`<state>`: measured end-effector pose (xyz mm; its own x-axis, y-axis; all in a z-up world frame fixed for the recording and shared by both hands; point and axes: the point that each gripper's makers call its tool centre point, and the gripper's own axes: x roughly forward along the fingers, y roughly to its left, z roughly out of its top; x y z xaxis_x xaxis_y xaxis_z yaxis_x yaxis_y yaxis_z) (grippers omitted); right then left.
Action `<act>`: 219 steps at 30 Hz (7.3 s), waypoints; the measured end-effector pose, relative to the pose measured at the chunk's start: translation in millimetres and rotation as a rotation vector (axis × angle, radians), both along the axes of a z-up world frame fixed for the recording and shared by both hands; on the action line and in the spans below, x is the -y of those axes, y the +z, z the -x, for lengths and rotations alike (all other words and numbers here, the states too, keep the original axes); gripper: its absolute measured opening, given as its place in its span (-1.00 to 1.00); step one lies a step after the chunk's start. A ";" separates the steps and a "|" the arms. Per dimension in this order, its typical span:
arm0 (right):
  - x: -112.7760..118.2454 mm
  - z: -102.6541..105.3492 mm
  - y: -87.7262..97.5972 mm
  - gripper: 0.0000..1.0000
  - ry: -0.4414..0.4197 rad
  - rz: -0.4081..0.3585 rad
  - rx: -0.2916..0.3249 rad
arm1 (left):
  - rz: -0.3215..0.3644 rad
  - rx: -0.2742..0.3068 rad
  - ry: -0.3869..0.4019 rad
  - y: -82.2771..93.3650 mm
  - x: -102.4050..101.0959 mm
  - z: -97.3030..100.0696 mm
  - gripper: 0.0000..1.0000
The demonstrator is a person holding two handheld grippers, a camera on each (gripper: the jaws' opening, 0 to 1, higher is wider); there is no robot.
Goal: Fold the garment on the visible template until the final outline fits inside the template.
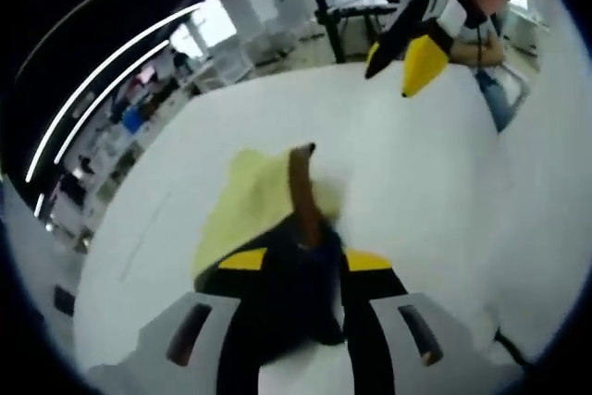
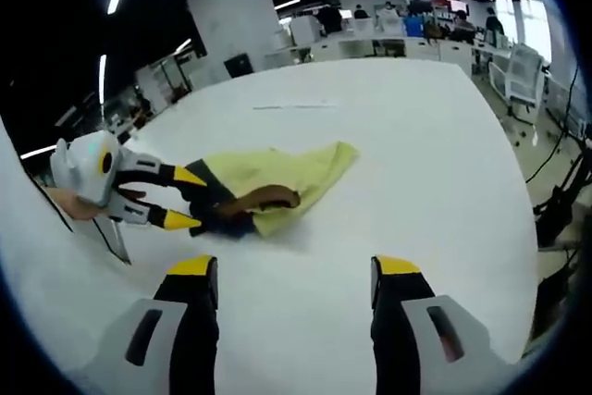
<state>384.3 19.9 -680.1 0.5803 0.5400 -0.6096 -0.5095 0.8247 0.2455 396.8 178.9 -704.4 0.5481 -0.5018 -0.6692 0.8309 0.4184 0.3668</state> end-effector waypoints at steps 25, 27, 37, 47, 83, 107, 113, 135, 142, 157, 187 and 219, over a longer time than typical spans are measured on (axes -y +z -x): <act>4.3 3.8 -1.4 0.30 -0.015 -0.007 -0.006 | -0.073 0.030 -0.021 -24.6 -0.9 -14.8 -0.76; 5.4 4.1 -1.5 0.30 -0.018 -0.007 -0.008 | -0.066 0.024 -0.013 -26.0 -1.1 -15.8 -0.80; 9.4 4.7 -1.2 0.29 -0.020 -0.002 -0.011 | -0.049 0.002 0.015 -30.3 -0.8 -20.3 -0.92; 5.1 4.2 -4.1 0.29 -0.006 -0.001 -0.019 | 0.021 -0.037 0.055 -26.8 -2.2 -19.2 -0.99; -46.6 -9.8 -10.7 0.03 0.141 0.079 0.091 | 0.278 -0.094 0.254 47.9 -37.2 -9.1 -1.00; -96.6 -27.6 -18.4 -0.18 0.272 0.166 0.163 | 0.307 -0.042 0.300 74.7 -53.4 -13.6 -1.00; -106.6 -34.2 -19.3 -0.22 0.279 0.198 0.207 | 0.315 -0.033 0.309 81.9 -56.0 -14.6 -1.00; -125.2 -44.3 -20.9 -0.66 0.307 0.265 0.290 | 0.341 -0.028 0.345 91.6 -70.9 -15.3 -1.00; -122.9 -45.5 -10.5 -0.87 0.296 0.289 0.342 | 0.347 -0.030 0.360 90.5 -78.3 -15.2 -1.00; -112.5 -46.0 16.7 -0.96 0.237 0.268 0.395 | 0.363 -0.024 0.366 92.8 -81.7 -13.0 -1.00; -101.8 -45.5 117.3 -0.97 0.124 0.181 0.546 | 0.504 0.032 0.397 148.7 -85.9 -14.8 -1.00; -103.2 -31.9 208.5 -0.98 0.089 0.041 0.670 | 0.702 0.088 0.392 238.5 -87.3 -16.0 -1.00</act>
<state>416.2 123.1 -471.6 0.7946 0.5870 -0.1550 -0.6069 0.7747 -0.1774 412.8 266.2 -465.9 0.8075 -0.5491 -0.2157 0.5561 0.8305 -0.0323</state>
